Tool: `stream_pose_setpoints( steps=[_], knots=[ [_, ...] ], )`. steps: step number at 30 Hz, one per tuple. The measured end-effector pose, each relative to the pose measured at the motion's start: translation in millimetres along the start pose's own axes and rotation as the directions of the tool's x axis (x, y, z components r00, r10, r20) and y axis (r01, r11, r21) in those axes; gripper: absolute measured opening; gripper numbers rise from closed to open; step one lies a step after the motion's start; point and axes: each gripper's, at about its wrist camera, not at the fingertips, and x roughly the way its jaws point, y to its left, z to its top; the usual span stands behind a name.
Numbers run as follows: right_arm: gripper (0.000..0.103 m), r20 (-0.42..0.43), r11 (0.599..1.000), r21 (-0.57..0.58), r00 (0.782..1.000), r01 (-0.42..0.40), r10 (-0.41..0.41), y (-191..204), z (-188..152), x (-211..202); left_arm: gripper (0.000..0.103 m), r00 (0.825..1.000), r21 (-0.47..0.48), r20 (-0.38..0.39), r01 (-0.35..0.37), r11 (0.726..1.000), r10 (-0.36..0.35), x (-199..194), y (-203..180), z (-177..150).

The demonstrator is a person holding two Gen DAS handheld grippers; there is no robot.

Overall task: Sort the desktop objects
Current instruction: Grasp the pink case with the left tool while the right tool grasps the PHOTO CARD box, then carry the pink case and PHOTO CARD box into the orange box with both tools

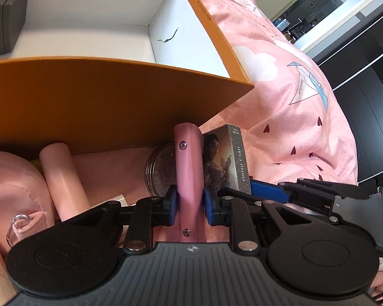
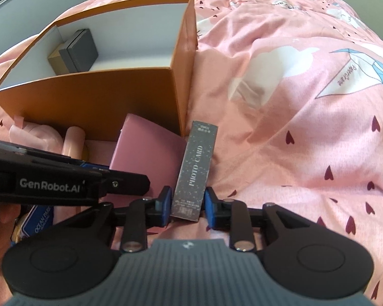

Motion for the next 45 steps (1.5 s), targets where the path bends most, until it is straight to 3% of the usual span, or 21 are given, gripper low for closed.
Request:
stream_pose_setpoints(
  steps=[9, 20, 27, 36, 41, 45],
  knots=[
    [0.027, 0.052, 0.999, 0.038, 0.999, -0.007, 0.005, 2.1, -4.5, -11.3, 0.020, 1.000, -0.008, 0.018, -0.001, 1.000, 0.001, -15.9, 1.9, 1.3],
    [0.024, 0.138, 0.996, 0.045, 0.988, -0.072, 0.065, 7.8, 2.0, -57.7, 0.020, 0.998, 0.044, 0.050, -0.028, 0.999, 0.025, -73.0, -7.2, 10.6],
    [0.024, 0.225, 0.992, -0.010, 0.966, -0.128, 0.127, 21.2, 16.8, -103.6, 0.020, 0.995, 0.117, 0.099, 0.005, 0.993, -0.017, -120.0, -25.9, 19.0],
    [0.024, 0.322, 0.982, -0.110, 0.929, -0.152, 0.180, 41.9, 53.0, -143.0, 0.020, 0.977, 0.152, 0.214, -0.023, 0.988, -0.011, -176.8, -33.8, 42.8],
    [0.024, 0.369, 0.973, -0.151, 0.903, -0.175, 0.220, 52.7, 84.9, -144.3, 0.020, 0.966, 0.136, 0.258, -0.067, 0.988, 0.029, -195.0, -23.2, 67.7],
    [0.024, 0.366, 0.965, -0.168, 0.896, -0.201, 0.251, 63.2, 116.4, -125.3, 0.020, 0.965, 0.092, 0.253, -0.094, 0.991, 0.068, -195.3, -2.0, 93.0]
  ],
)
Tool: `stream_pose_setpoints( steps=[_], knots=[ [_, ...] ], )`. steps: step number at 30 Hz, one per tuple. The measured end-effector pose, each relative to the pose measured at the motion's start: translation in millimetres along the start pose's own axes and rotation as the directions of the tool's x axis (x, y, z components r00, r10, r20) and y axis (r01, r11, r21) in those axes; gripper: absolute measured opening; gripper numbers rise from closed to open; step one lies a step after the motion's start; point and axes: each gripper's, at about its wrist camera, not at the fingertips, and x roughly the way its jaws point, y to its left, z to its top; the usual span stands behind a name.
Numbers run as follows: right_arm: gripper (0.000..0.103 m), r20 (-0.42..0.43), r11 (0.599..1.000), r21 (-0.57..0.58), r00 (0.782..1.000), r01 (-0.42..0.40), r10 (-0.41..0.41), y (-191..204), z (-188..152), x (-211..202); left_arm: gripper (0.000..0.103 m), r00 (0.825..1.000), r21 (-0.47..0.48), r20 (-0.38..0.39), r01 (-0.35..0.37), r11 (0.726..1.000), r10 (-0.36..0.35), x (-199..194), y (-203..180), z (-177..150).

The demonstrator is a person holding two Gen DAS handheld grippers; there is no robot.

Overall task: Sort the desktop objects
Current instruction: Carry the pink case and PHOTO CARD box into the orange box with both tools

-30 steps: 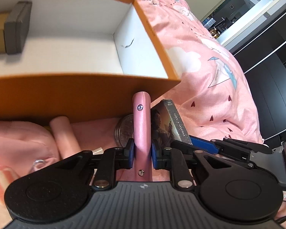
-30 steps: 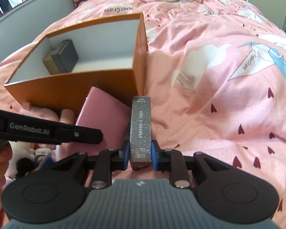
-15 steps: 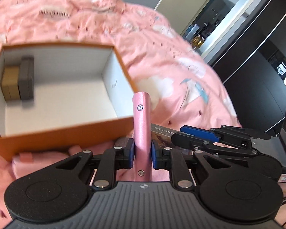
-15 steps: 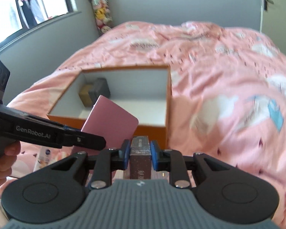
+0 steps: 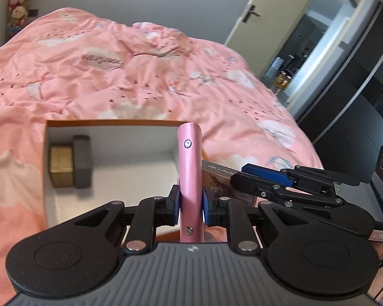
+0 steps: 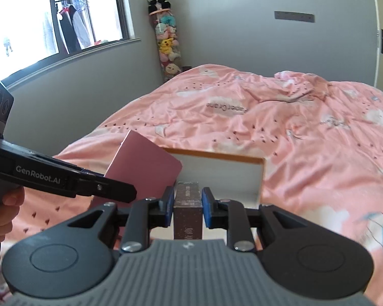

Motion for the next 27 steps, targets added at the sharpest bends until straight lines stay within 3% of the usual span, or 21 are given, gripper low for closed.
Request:
stream_pose_setpoints(
  steps=[6, 15, 20, 27],
  knots=[
    [0.024, -0.075, 0.999, 0.040, 0.997, -0.017, 0.020, -8.4, 17.5, 74.3, 0.020, 0.993, -0.060, -0.088, -0.089, 0.994, 0.084, 40.8, 42.2, 22.5],
    [0.024, -0.224, 0.995, 0.097, 0.974, 0.037, -0.015, -27.4, 7.9, 179.3, 0.020, 0.950, -0.071, -0.251, -0.212, 0.975, 0.188, 115.5, 76.5, 26.4],
    [0.024, -0.251, 0.992, 0.109, 0.967, 0.066, -0.037, -35.9, -0.8, 201.3, 0.020, 0.926, -0.049, -0.293, -0.264, 0.963, 0.239, 138.6, 78.3, 27.8],
    [0.024, -0.318, 0.997, 0.069, 0.948, 0.045, -0.021, -33.9, -9.5, 195.1, 0.020, 0.892, -0.010, -0.330, -0.331, 0.943, 0.310, 162.3, 75.8, 35.7]
  ],
)
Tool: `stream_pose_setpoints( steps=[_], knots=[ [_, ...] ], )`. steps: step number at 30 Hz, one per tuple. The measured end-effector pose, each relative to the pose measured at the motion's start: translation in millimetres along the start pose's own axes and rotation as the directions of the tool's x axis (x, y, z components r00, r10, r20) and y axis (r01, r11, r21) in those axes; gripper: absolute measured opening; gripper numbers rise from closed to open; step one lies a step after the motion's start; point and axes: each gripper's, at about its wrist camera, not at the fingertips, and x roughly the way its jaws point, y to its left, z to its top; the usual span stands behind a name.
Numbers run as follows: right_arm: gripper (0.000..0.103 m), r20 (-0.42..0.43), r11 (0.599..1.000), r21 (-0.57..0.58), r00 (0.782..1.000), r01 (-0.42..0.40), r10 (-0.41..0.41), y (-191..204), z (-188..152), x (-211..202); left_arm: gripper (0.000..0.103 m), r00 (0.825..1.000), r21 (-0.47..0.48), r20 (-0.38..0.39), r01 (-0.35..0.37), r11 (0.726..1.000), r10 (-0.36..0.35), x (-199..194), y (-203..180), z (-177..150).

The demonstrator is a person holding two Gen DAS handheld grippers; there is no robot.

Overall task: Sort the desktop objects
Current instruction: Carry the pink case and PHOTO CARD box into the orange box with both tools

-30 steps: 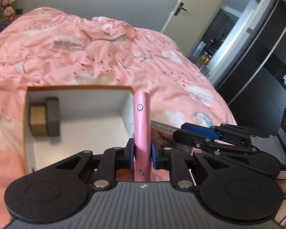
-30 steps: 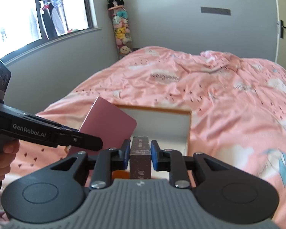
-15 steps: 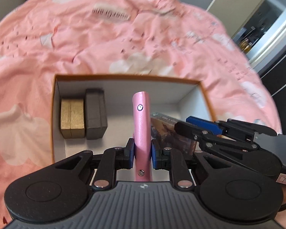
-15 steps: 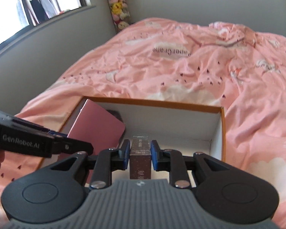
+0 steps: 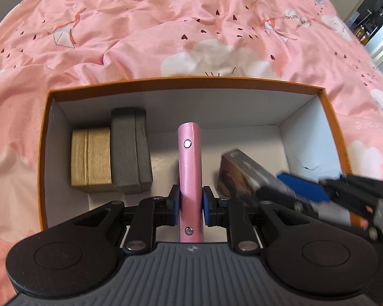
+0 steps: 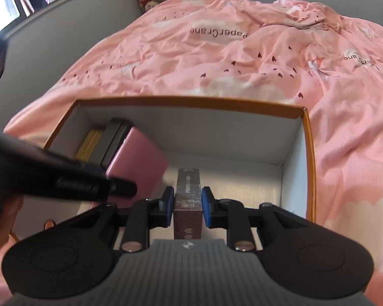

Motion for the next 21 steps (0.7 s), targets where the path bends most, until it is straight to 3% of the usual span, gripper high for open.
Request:
stream_pose_setpoints(
  steps=[6, 12, 21],
  knots=[
    [0.024, -0.068, 1.000, -0.003, 0.997, -0.024, 0.023, 1.6, -5.7, 4.2, 0.020, 0.996, 0.022, 0.016, -0.084, 0.996, 0.083, 10.4, -8.0, 9.0],
    [0.024, -0.125, 0.999, 0.017, 0.991, -0.046, 0.048, 3.1, -4.8, 21.8, 0.021, 0.992, 0.012, 0.027, -0.120, 0.993, 0.120, 19.3, -7.9, 12.4],
    [0.024, -0.138, 0.995, 0.078, 0.987, -0.066, 0.077, 3.5, 2.9, 35.2, 0.024, 0.996, -0.032, 0.025, -0.085, 0.996, 0.086, 17.5, 3.8, 19.8]
  ],
)
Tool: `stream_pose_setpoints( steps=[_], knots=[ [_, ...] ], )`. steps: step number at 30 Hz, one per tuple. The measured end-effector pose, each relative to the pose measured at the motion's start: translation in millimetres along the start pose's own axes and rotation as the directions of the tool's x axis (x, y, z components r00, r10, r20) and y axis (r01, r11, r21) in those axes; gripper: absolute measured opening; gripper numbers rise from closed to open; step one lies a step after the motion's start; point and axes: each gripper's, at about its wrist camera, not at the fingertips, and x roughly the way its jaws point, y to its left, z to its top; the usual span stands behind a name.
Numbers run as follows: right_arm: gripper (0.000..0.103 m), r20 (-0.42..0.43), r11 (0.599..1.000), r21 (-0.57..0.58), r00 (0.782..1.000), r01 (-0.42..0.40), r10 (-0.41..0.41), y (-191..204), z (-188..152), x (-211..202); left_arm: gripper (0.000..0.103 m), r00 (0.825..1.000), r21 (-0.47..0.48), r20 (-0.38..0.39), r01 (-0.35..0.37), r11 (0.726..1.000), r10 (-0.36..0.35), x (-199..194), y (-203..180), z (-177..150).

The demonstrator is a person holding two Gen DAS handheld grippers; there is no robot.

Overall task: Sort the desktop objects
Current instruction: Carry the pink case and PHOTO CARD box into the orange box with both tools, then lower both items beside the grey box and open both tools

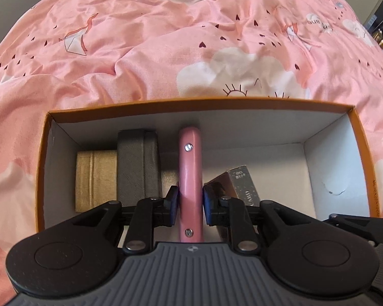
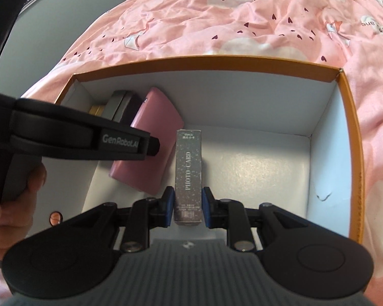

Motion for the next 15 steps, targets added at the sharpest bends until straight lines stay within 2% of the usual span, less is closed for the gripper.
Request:
stream_pose_setpoints(
  steps=[5, 11, 15],
  knots=[
    [0.024, 0.006, 0.999, 0.031, 1.000, -0.013, 0.013, 1.6, 7.0, 4.7, 0.030, 0.998, -0.011, 0.017, 0.058, 0.998, -0.058, -17.4, 11.8, 0.6],
    [0.025, 0.013, 0.999, 0.050, 1.000, -0.018, 0.018, 7.1, 14.7, 12.4, 0.031, 0.984, -0.011, 0.105, 0.147, 0.989, -0.145, -60.6, 34.6, -7.7],
    [0.025, 0.019, 0.999, 0.051, 1.000, -0.014, 0.013, 11.4, 19.8, 16.4, 0.031, 0.976, -0.006, 0.155, 0.155, 0.988, -0.152, -84.1, 50.2, -19.0]
  ],
)
